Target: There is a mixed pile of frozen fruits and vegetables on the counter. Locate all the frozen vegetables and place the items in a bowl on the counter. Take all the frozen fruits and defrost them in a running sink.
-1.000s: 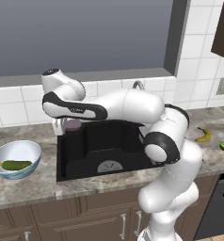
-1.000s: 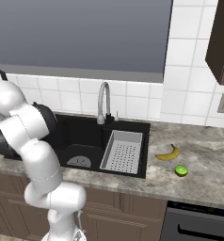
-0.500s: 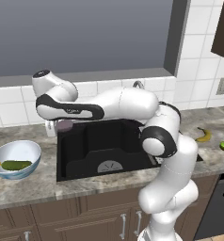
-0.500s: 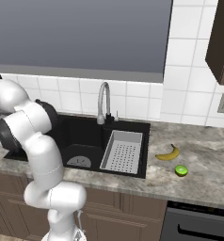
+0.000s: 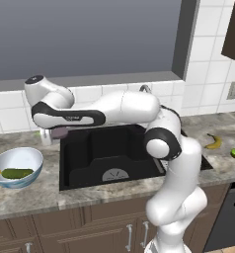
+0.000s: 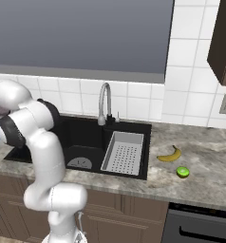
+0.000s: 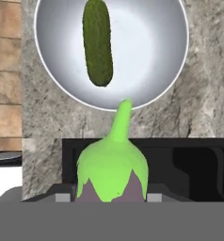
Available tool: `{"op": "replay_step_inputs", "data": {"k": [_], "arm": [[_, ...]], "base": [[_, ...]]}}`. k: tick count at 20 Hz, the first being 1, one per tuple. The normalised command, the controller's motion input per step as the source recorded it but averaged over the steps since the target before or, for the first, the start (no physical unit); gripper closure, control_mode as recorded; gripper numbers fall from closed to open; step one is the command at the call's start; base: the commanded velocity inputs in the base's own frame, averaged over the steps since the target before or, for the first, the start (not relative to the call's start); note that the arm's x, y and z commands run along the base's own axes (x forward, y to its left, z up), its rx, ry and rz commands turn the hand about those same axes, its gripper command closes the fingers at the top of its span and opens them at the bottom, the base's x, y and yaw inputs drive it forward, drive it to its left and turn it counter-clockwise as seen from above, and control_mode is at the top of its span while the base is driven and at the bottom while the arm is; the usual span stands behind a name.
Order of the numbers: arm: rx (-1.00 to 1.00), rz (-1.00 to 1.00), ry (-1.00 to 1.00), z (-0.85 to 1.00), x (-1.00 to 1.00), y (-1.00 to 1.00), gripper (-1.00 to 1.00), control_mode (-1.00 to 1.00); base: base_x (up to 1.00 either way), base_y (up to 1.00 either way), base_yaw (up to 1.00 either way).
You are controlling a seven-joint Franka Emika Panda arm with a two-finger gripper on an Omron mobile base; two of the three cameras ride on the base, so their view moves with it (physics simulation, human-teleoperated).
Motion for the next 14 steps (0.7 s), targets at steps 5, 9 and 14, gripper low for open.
{"op": "replay_step_inputs", "data": {"k": [5,9,14], "arm": [[0.01,0.05,-0.02,0.00,0.04,0.30,1.00,-1.00],[0.02,0.04,-0.01,-0.01,0.05,0.32,1.00,-1.00],[0.02,0.03,-0.01,0.00,0.04,0.35,1.00,-1.00]], "base": [[0.00,0.00,0.00],[0.00,0.00,0.00],[0.00,0.00,0.00]]}}
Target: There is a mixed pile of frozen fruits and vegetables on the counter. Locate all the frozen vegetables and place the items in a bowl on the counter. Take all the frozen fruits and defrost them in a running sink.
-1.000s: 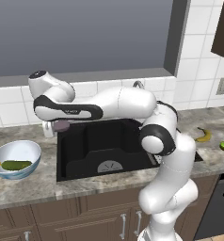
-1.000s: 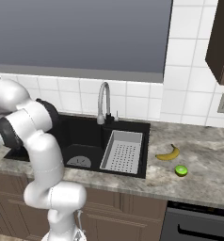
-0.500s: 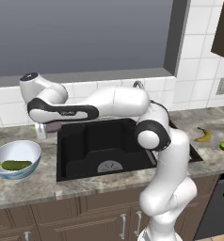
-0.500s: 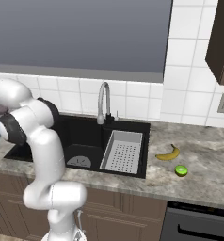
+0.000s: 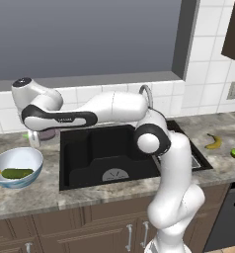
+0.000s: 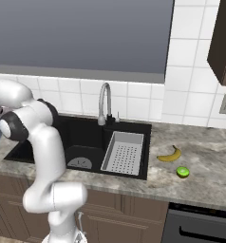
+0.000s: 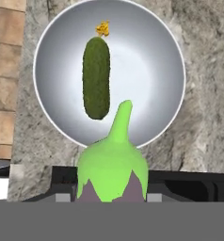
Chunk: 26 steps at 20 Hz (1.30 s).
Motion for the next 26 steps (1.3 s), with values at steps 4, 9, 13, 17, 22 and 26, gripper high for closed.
{"op": "replay_step_inputs", "data": {"k": [4,9,13,17,22,26], "arm": [[0.01,0.03,-0.01,-0.02,0.03,0.36,1.00,-1.00],[0.02,0.02,0.00,-0.10,0.02,0.35,1.00,-1.00],[0.03,0.02,0.00,-0.13,0.00,0.32,1.00,-1.00],[0.04,0.01,0.00,-0.08,0.00,0.26,1.00,-1.00],[0.05,0.00,0.00,-0.10,-0.01,0.11,1.00,-1.00],[0.03,0.00,0.00,-0.20,-0.10,0.00,1.00,-1.00]], "base": [[0.00,0.00,0.00],[0.00,0.00,0.00],[0.00,0.00,0.00],[0.00,0.00,0.00],[0.00,0.00,0.00],[0.00,0.00,0.00]]}}
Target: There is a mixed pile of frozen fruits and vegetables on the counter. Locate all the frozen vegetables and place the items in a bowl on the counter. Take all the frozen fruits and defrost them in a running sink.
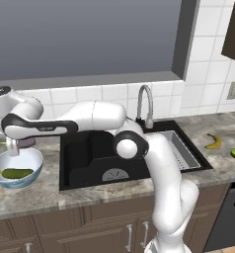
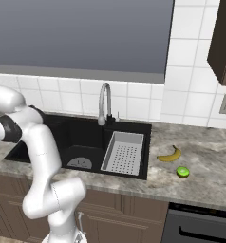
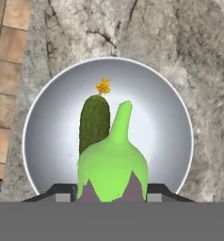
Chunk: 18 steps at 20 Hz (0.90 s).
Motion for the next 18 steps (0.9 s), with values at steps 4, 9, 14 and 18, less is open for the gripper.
{"op": "replay_step_inputs", "data": {"k": [4,9,14,18], "arm": [[0.02,0.00,0.00,-0.25,-0.15,0.00,1.00,-1.00],[0.05,0.00,0.01,-0.21,-0.16,-0.02,1.00,-1.00],[0.07,0.00,0.01,-0.17,-0.07,-0.10,1.00,-1.00],[0.08,0.00,0.02,-0.22,-0.01,-0.12,1.00,-1.00]], "base": [[0.00,0.00,0.00],[0.00,0.00,0.00],[0.00,0.00,0.00],[0.00,0.00,0.00]]}}
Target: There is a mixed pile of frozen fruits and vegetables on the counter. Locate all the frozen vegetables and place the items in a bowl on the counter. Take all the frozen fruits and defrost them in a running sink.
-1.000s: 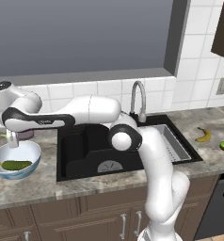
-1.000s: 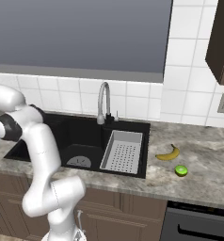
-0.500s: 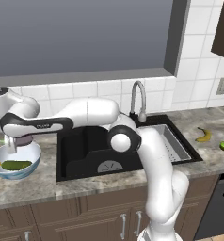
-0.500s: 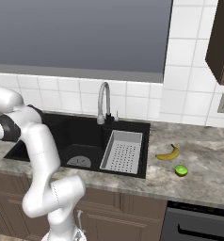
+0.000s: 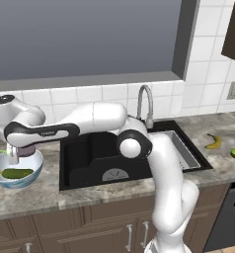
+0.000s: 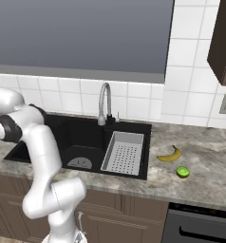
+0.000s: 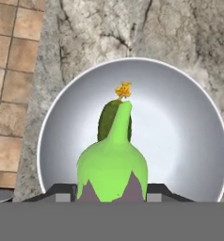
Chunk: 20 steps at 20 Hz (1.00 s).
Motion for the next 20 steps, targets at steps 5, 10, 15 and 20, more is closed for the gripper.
{"op": "replay_step_inputs", "data": {"k": [5,10,15,20], "arm": [[0.08,0.00,0.02,-0.30,0.00,-0.08,1.00,-1.00],[0.06,0.00,0.01,-0.21,0.02,-0.01,1.00,-1.00],[0.03,0.00,0.01,-0.09,0.14,0.02,1.00,-1.00],[0.01,0.00,0.02,-0.09,0.19,0.13,1.00,-1.00]], "base": [[0.00,0.00,0.00],[0.00,0.00,0.00],[0.00,0.00,0.00],[0.00,0.00,0.00]]}}
